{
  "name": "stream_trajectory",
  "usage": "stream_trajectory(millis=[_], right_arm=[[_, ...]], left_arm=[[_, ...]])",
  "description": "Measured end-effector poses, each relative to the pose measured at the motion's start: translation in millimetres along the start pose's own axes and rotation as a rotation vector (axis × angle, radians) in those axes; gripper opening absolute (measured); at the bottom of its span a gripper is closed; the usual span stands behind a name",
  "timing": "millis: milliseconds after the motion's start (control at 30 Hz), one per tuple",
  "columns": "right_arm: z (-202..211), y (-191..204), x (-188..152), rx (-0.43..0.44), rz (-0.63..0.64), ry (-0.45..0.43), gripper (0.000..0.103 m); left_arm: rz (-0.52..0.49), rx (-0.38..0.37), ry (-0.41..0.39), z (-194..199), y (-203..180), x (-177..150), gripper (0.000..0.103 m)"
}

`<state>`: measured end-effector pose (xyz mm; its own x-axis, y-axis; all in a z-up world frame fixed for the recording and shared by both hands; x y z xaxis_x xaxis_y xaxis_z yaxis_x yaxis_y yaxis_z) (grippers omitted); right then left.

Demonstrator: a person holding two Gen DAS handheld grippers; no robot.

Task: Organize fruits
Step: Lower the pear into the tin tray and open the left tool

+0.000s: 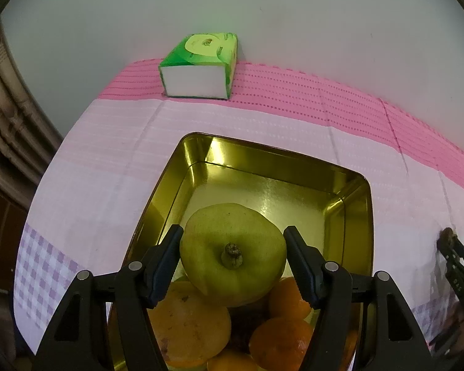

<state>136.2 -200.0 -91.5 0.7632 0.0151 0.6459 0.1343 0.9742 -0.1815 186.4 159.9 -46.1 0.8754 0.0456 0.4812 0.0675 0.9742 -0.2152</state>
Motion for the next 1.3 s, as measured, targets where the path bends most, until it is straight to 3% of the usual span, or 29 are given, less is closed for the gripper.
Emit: stream_trajectory(millis=[433,1000,1133,1300], right_arm=[[-1,-1,0,-0.001,-0.001,0.001,0.046],[-2,-1,1,-0.003,0.001,0.002,0.047],[-2,-1,1,-0.004,0.001,0.002,0.048],[-3,-1,1,-0.004,0.002,0.002,0.048]], left_arm=[[0.004,0.0,0.049,-16,-5,-7,0.067],[-0.013,0.013,0.054,-16,-6,-8,0.067],[-0.033,0.021,0.016,-4,-8,-3,0.077],[-0.041,0.023,-0.016,13,-11,0,0.08]])
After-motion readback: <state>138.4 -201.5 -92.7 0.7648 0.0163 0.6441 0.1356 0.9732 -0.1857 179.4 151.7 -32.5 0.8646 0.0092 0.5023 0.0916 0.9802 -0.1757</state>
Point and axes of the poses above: each gripper's, at about its wrist camera, not at the fingertips, and z roughly against the way its jaws point, y to its left, x to its top, the point moved 4 cm from there along -z, roughly the way its jaws point, and after that the axes turned 11 degrees about -x, right-handed, at the moved point
